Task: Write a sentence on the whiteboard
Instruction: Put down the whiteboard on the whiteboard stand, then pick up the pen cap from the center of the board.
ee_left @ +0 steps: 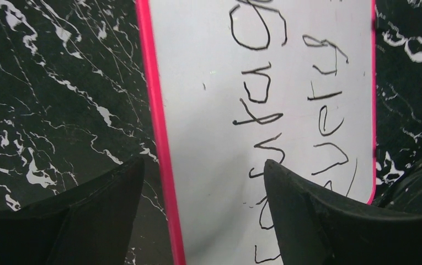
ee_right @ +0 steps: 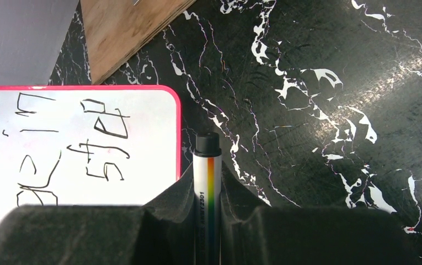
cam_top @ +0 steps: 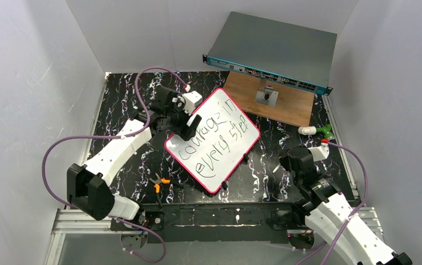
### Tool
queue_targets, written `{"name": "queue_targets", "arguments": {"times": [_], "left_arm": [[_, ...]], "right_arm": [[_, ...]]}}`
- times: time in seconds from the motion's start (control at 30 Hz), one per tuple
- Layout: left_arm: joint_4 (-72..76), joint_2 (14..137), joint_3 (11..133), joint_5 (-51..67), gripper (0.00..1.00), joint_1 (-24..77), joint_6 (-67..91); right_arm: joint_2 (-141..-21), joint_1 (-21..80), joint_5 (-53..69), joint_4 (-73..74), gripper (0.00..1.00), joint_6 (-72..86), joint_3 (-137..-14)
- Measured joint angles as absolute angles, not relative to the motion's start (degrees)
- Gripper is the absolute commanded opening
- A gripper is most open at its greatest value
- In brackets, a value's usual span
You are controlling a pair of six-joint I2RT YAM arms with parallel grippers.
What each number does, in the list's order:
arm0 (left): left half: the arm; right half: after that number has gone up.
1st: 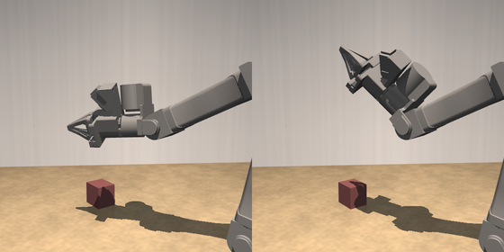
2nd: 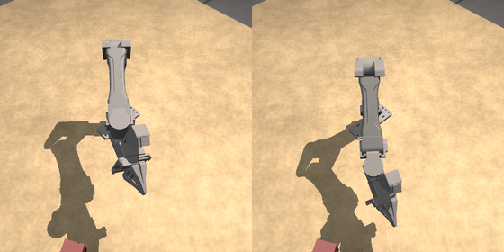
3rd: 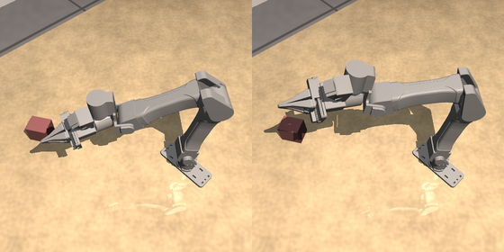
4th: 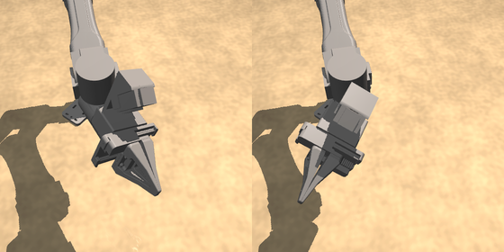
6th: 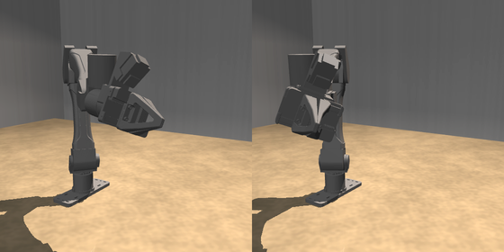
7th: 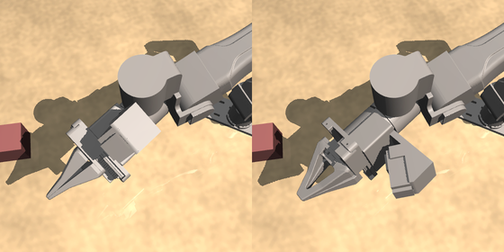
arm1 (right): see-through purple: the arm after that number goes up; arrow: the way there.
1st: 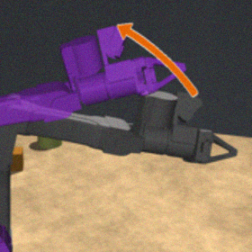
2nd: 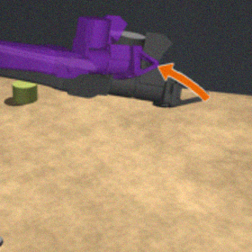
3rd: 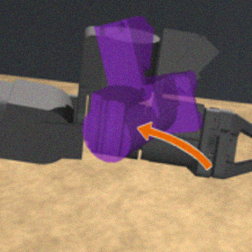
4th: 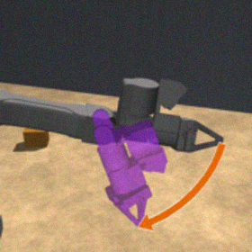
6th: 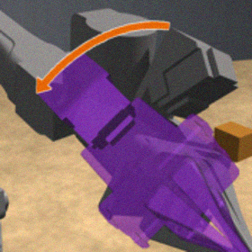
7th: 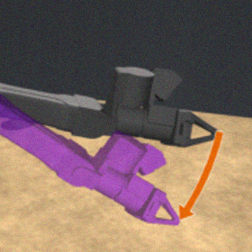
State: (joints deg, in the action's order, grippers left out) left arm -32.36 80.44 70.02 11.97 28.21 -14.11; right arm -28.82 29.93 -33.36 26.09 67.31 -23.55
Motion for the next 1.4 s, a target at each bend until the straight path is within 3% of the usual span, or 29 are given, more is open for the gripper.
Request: {"name": "queue_targets", "arguments": {"times": [0.13,0.37,0.77,0.97,1.4], "left_arm": [[-32.01,80.07,72.95,12.67,0.84,26.48,-10.63],[-31.18,73.30,73.47,11.77,0.83,24.32,-1.50],[-40.64,55.79,73.17,-2.28,0.66,20.58,15.94],[-46.39,49.95,65.30,-8.71,0.62,17.45,27.94],[-49.17,54.54,51.44,-5.50,0.49,5.45,41.95]], "right_arm": [[-28.84,29.93,-33.67,26.06,0.01,67.31,-23.55],[-30.39,29.93,-33.76,25.34,0.01,66.81,-23.59],[-31.07,29.93,-34.50,18.55,0.01,68.12,-24.67],[-31.55,29.93,-35.97,12.75,0.01,70.70,-24.93],[-43.09,29.93,-35.66,5.32,0.01,72.20,-31.79]]}}
